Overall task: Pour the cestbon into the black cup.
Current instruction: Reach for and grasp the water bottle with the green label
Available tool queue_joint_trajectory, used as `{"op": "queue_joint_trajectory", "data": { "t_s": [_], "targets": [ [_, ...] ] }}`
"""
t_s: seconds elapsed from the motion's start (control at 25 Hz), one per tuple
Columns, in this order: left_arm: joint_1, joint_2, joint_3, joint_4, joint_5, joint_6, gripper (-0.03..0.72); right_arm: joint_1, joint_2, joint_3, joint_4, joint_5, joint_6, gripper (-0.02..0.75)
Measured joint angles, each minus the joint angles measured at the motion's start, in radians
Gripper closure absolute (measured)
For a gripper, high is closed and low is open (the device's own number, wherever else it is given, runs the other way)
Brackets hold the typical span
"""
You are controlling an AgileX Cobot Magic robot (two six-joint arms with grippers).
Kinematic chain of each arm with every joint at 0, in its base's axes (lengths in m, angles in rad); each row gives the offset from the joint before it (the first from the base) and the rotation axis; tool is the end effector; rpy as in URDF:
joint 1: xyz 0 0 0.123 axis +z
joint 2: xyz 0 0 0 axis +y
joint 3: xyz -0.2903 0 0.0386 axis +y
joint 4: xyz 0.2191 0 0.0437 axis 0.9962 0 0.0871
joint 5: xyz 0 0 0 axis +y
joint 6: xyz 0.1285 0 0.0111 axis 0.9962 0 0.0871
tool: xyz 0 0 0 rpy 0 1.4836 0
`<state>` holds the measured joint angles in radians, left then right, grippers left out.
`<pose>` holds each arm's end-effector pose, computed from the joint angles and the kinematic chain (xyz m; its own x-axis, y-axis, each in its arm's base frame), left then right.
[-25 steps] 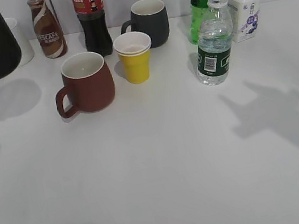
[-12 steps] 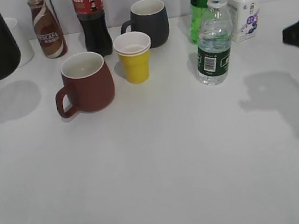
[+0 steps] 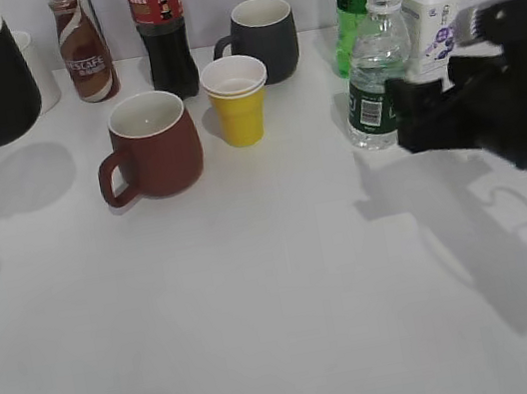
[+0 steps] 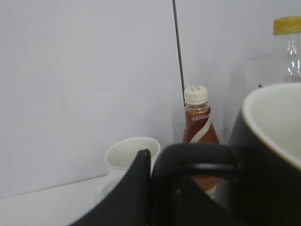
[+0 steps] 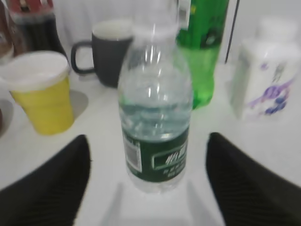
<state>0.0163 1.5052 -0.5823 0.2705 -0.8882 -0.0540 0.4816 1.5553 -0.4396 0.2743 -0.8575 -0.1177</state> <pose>0.3131 -0.0216 0.2711 0.0568 0.1172 -0.9915 0.1858 0.9745 0.1259 0.2724 0.1126 0.2123 -0.1846 -0.0254 -0.9825 -0.2638 0.9643 0.0246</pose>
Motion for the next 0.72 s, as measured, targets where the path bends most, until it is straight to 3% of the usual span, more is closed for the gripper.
{"op": "queue_joint_trajectory", "data": {
  "t_s": [0.16,0.72],
  "targets": [
    [0.000,0.000,0.000,0.003,0.000,0.000,0.654,0.000,0.137,-0.043,0.000,-0.046,0.045,0.073],
    [0.000,0.000,0.000,0.012,0.000,0.000,0.654,-0.003,0.420,-0.374,0.124,-0.003,0.042,0.062]
  ]
}}
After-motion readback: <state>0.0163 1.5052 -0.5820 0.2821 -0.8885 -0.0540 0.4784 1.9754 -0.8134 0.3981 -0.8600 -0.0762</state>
